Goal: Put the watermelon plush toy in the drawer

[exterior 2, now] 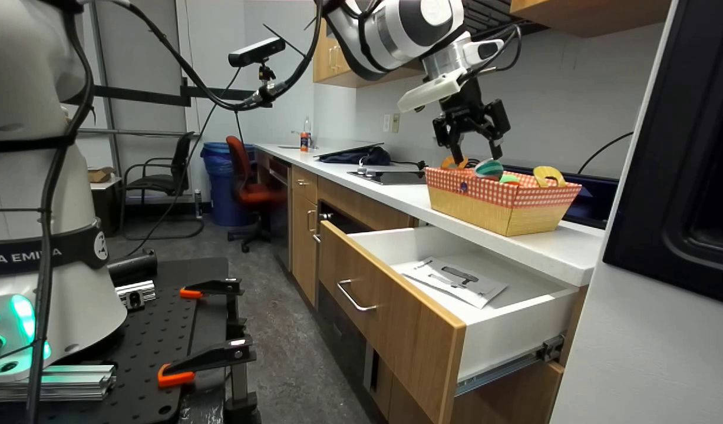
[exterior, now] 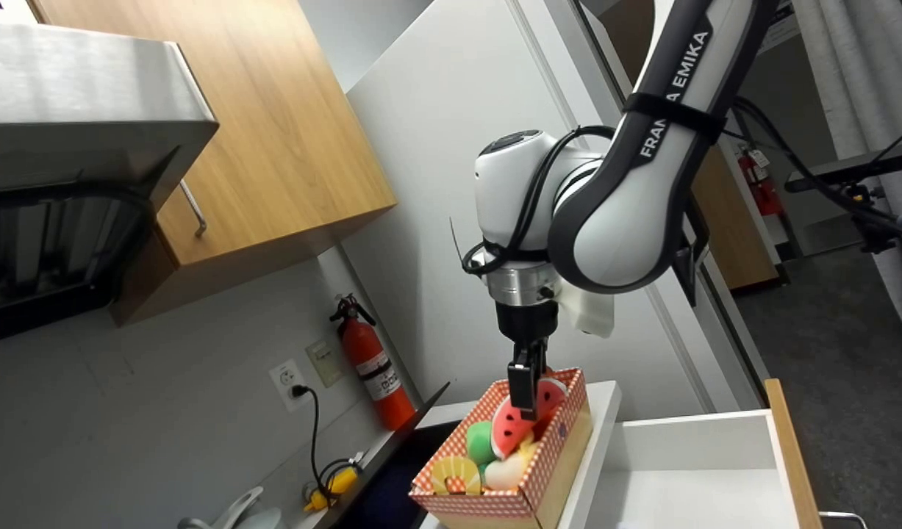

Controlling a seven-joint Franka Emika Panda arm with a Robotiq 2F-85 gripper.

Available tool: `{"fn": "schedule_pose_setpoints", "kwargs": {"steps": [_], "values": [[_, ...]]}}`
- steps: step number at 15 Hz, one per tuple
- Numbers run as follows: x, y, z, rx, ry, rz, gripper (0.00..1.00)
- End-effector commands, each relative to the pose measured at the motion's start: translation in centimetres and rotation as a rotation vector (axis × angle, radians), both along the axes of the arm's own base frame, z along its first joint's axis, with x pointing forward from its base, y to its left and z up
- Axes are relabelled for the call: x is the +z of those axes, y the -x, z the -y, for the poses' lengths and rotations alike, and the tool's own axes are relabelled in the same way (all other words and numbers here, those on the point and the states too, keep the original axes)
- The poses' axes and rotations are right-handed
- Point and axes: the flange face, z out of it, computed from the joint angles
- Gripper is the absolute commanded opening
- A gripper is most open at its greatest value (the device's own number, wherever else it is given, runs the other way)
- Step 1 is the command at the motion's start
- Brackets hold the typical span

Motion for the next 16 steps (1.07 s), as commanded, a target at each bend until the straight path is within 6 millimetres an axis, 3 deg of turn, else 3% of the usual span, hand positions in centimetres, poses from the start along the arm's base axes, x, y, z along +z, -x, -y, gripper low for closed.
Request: {"fn": "schedule_pose_setpoints", "kwargs": {"steps": [1,7,10,16], "values": [[-0.7,-1.2,0.0,-0.023,0.007,0.0,0.68],[-1.2,-1.4,0.7,-0.031,0.02,-0.004,0.19],[-0.6,-1.1,0.7,-0.033,0.019,0.001,0.01],[2.8,0.1,0.4,-0.036,-0.012,0.042,0.03]]}}
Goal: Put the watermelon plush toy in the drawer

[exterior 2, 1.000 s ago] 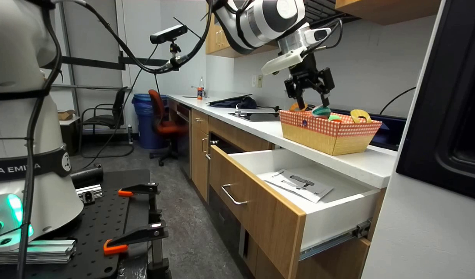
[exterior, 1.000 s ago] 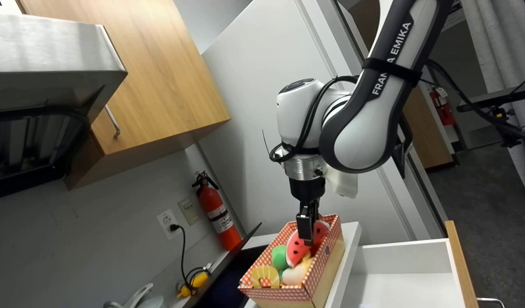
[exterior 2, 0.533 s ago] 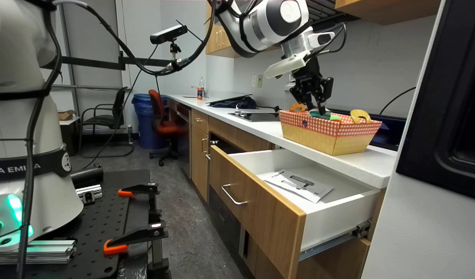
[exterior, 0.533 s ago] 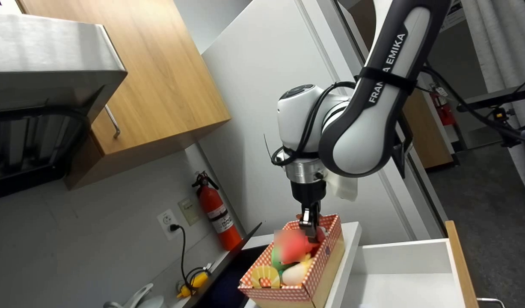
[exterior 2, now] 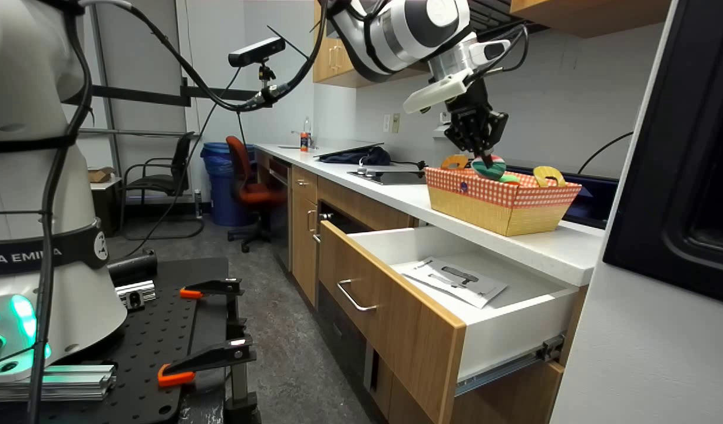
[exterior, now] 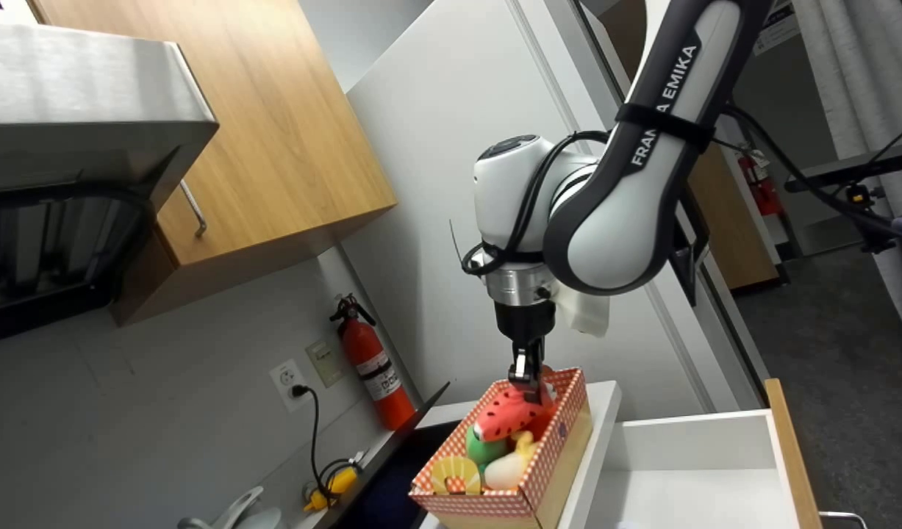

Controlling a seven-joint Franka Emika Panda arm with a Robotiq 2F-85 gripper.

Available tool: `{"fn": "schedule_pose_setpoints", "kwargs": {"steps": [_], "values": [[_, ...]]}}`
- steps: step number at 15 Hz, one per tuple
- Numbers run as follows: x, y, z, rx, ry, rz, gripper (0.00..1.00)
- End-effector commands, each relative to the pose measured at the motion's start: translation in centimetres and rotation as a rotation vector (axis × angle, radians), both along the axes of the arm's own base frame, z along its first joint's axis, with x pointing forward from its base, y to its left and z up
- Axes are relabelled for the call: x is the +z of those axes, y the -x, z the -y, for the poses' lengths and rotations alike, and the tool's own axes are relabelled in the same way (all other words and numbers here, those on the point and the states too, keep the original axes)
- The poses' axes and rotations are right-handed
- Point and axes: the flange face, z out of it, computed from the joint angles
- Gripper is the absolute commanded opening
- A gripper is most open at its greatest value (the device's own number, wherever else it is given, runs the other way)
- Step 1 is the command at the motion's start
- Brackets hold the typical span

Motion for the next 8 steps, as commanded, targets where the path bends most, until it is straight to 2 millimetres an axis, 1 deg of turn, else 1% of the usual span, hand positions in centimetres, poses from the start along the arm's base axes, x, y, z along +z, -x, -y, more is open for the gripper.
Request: {"fn": "schedule_pose_setpoints", "kwargs": {"steps": [1,5,8], "values": [[3.4,1.1,-0.4,-0.021,-0.02,0.043,0.03],[6.4,2.9,0.2,-0.035,-0.019,0.071,0.03],[7.8,4.8,0.9,-0.049,-0.016,0.079,0.03]]}}
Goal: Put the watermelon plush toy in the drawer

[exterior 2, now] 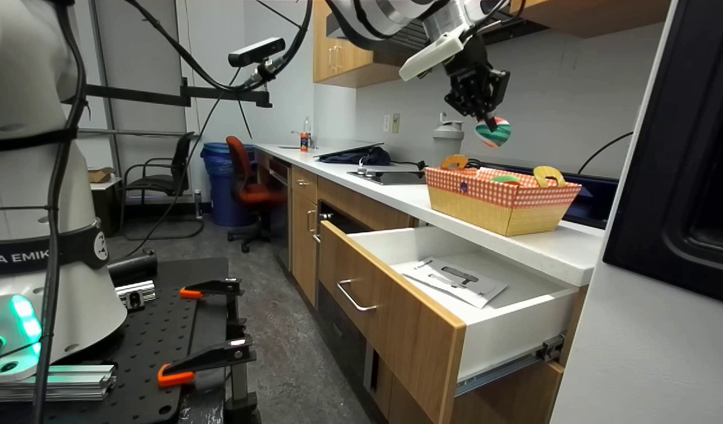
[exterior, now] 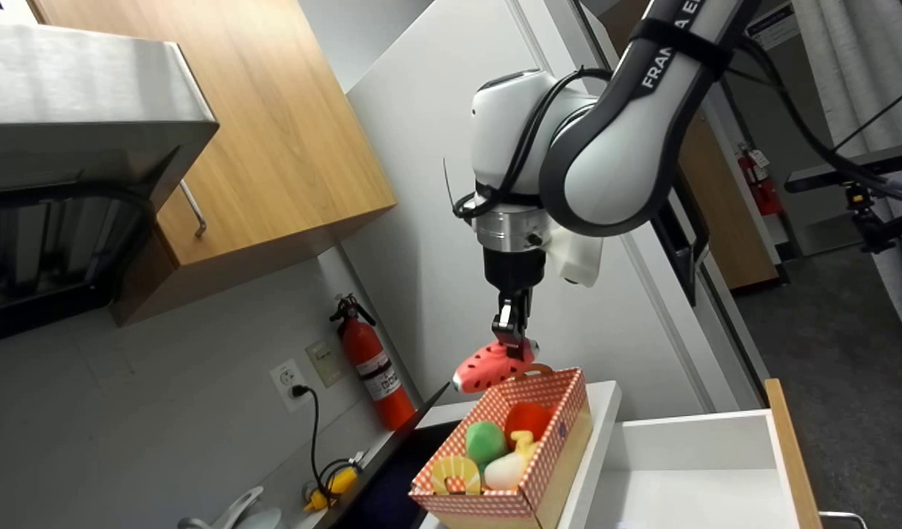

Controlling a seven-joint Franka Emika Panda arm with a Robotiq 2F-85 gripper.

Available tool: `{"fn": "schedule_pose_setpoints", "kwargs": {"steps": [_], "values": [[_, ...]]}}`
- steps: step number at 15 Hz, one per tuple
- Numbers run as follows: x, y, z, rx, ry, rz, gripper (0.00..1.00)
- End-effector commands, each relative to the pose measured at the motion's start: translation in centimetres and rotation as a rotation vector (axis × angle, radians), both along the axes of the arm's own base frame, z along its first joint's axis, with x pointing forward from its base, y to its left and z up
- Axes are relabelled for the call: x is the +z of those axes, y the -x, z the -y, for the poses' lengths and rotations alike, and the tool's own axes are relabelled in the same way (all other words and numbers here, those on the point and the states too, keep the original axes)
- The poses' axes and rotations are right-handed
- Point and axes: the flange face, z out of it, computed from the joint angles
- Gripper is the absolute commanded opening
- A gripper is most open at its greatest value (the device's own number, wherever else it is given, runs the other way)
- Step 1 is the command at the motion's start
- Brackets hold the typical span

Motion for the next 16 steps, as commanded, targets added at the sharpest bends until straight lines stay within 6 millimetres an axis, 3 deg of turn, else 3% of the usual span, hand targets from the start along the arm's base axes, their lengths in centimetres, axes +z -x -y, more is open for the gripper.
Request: {"fn": "schedule_pose_setpoints", "kwargs": {"steps": [1,9,16], "values": [[1.9,3.4,1.0,-0.045,-0.008,-0.013,0.03],[2.2,8.5,2.5,-0.101,0.012,-0.207,0.03],[-1.9,9.1,1.3,-0.077,0.023,-0.385,0.03]]}}
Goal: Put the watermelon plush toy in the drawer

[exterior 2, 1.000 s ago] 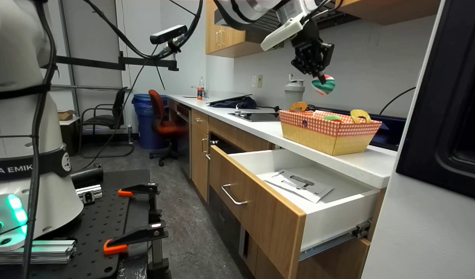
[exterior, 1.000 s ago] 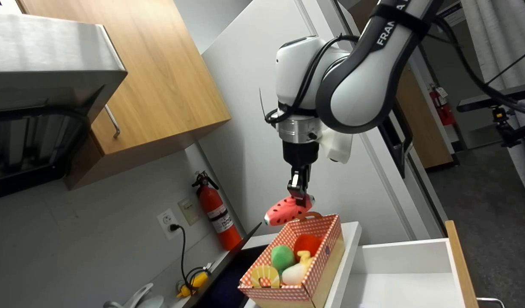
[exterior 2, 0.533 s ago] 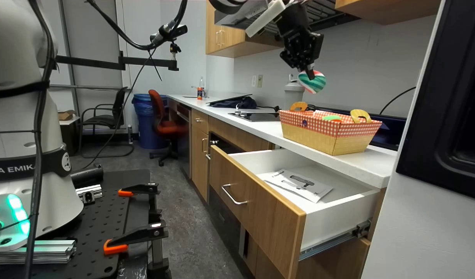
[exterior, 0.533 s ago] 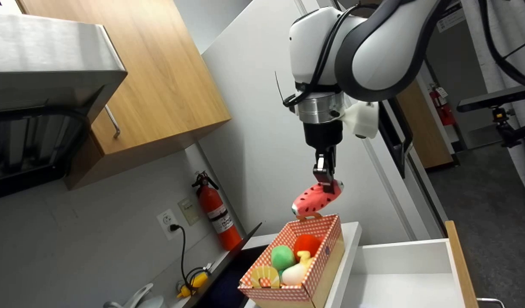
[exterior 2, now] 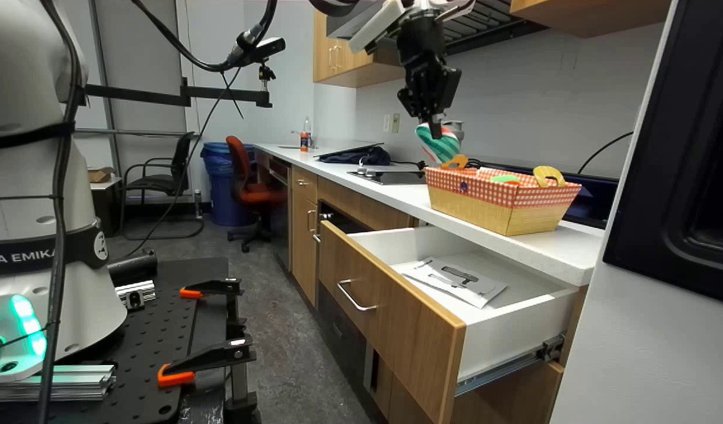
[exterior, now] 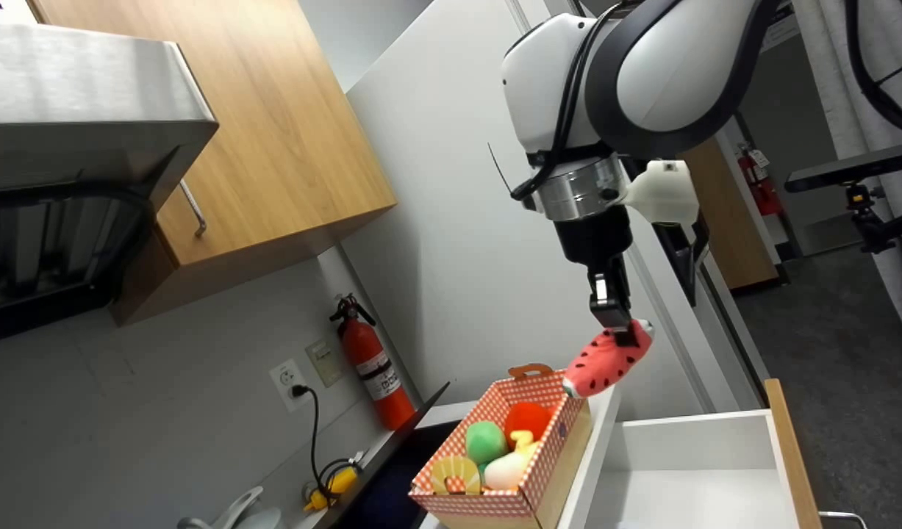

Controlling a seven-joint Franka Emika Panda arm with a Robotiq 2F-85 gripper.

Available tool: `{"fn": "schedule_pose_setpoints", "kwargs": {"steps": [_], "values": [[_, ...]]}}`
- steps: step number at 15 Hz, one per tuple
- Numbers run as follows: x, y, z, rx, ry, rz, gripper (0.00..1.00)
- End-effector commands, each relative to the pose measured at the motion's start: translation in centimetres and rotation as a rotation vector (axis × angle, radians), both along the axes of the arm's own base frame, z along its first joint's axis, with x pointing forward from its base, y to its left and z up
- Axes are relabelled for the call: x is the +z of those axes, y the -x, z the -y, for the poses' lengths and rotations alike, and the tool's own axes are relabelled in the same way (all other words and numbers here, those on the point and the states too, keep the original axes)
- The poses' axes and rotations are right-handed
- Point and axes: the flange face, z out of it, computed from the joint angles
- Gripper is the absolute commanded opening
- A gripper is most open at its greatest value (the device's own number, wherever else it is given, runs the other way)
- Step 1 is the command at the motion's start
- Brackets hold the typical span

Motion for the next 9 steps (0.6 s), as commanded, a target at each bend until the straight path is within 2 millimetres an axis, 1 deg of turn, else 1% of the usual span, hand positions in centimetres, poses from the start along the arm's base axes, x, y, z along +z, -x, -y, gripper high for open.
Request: {"fn": "schedule_pose_setpoints", "kwargs": {"steps": [1,5,9], "values": [[-2.3,0.1,-0.6,0.02,0.001,-0.06,0.03],[-5.7,-0.3,-0.9,0.019,-0.001,-0.097,0.03],[-8.1,-0.5,-0.8,0.019,0.003,-0.135,0.03]]}}
